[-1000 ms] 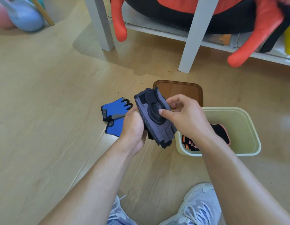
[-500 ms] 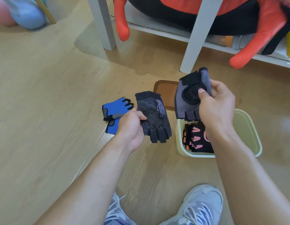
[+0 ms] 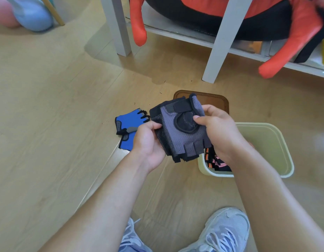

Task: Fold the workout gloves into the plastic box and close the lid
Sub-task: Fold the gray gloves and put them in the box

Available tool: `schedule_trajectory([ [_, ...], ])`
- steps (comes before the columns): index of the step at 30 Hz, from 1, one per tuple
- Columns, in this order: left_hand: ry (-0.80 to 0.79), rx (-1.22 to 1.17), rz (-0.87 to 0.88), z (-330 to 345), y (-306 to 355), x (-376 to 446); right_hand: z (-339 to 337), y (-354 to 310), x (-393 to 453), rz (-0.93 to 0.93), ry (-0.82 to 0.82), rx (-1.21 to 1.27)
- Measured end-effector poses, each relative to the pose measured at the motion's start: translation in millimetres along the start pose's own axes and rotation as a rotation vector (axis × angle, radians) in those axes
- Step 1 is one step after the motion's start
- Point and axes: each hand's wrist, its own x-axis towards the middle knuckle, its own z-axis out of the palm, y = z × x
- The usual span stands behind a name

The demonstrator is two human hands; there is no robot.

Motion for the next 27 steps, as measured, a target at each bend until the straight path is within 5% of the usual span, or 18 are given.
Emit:
schedule_trajectory([
  [8, -0.150, 0.065, 0.066, 1.7, 0.6, 2.8, -1.6, -0.6, -3.6, -0.070, -0.036, -0.128],
  [19, -0.106, 0.106, 0.082, -1.9, -2.2, 4.3, -4.9, -1.9, -3.4, -0.042, -0.226, 0.020],
  [27, -0.191, 0.204, 0.145, 2.3, -3.5, 0.2, -0.7, 7.0, -2.7, -0.064, -0.146, -0.071],
])
